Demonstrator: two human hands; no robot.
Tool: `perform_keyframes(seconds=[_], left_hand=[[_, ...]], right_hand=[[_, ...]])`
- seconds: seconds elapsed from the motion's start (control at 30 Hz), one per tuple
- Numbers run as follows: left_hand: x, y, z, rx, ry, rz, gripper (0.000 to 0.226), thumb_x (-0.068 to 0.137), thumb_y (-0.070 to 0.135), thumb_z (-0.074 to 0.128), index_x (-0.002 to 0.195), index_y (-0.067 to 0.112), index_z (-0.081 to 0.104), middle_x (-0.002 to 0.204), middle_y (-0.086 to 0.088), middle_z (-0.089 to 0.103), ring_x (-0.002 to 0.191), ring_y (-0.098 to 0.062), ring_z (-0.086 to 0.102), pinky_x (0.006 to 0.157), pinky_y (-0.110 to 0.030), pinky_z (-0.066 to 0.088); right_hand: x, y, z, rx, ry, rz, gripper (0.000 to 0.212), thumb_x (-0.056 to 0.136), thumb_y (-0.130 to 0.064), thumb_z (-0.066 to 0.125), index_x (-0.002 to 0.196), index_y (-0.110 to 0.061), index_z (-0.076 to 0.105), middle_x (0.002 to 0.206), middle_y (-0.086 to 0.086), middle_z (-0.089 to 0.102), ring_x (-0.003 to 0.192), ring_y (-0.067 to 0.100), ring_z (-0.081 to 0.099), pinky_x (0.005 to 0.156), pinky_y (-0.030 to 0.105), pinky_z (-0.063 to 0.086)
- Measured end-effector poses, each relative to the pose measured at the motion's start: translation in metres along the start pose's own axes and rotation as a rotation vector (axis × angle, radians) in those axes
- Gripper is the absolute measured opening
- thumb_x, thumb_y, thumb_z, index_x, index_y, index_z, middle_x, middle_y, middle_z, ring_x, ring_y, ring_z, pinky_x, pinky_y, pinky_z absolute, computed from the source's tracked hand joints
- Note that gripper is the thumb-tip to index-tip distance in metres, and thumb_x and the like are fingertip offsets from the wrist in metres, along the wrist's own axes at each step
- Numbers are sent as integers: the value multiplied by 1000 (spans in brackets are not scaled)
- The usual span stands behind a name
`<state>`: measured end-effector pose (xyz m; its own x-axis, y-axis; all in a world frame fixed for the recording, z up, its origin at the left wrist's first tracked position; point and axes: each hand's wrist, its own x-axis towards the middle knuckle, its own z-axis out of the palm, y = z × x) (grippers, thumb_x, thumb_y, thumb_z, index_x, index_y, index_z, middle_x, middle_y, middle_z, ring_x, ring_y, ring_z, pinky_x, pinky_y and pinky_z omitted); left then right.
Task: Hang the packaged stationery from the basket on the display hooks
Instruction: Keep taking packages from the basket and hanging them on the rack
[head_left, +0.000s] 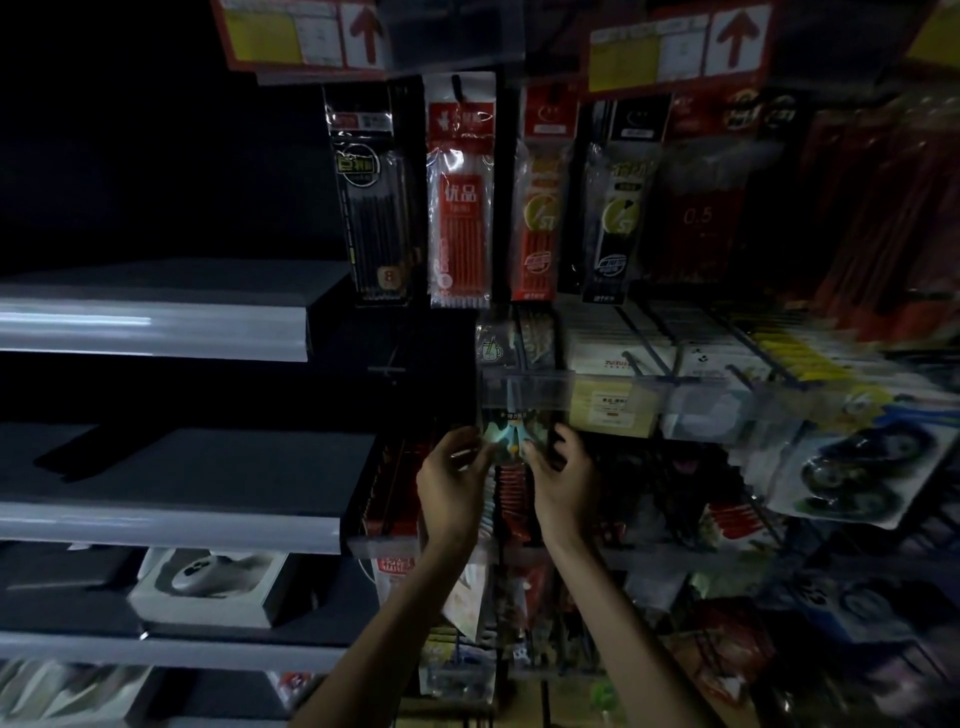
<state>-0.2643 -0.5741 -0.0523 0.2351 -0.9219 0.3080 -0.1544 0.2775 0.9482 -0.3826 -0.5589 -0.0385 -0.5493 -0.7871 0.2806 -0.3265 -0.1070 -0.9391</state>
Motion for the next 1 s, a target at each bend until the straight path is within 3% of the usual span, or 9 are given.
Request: perform_keyframes(seconds=[0.1,0.2,0.27,0.43,0.6,0.73,0.83,0.93,1.0], left_hand=[[-1,1,-1,-12,15,2,33,92,28,81,123,21,72,110,11,76,103,-3,72,89,-32,62],[-2,0,-2,-32,-4,6,44,94,28,79,135,19,68,121,10,75,111,-2,70,92,-26,60],[-2,-2,-3,-35,-35,3,45,94,27,78,137,19,68,124,10,75,112,0,70,92,-26,60],[-2,-5,-5,-8,-40,-49,35,94,31,78,127,19,73,116,10,77,102,0,74,90,-34,64],[0,2,-4,-22,-19,-39,24,93,25,79,117,23,76,106,13,77,97,2,74,88,-32,64],[-4,2,-4,3,-32,-17,21,94,29,79,114,28,74,105,16,76,98,3,72,89,-33,64],[-9,2,-3,21,-17,34,20,97,34,76,115,35,69,111,18,73,106,0,70,91,-33,62],[-18,1,-3,31,12,77,24,101,36,70,124,33,67,120,14,69,110,-2,67,90,-32,61],[-24,0,-4,12,-4,81,27,101,33,70,128,31,66,122,13,67,111,-2,67,90,-30,61]], right_hand=[[-2,-1,0,-15,7,-16,55,92,-31,76,142,-17,58,131,6,69,117,18,66,95,35,54],[-6,-3,0,-12,12,-42,57,95,-27,74,147,-16,55,133,4,67,116,12,63,95,30,51],[-7,0,2,-22,12,-54,57,96,-29,72,149,-17,53,136,6,67,123,18,64,99,36,54],[-7,-1,4,-3,-3,-30,53,97,-26,72,146,-15,56,133,7,68,114,12,64,89,25,50],[-4,-5,4,-44,-6,-52,53,96,-30,71,145,-14,57,133,7,68,107,7,61,86,23,45],[-6,0,4,-44,20,-79,50,95,-37,71,140,-19,59,130,5,69,117,20,67,96,37,56],[-6,8,5,-27,29,-94,50,91,-50,67,136,-31,56,128,-3,67,115,14,65,92,45,60],[-10,7,-1,-59,43,-111,47,93,-27,74,137,-27,57,127,-2,65,112,11,61,91,37,59],[-13,11,-5,-71,29,-142,51,92,-23,76,139,-27,56,125,-3,65,108,10,61,87,30,56]])
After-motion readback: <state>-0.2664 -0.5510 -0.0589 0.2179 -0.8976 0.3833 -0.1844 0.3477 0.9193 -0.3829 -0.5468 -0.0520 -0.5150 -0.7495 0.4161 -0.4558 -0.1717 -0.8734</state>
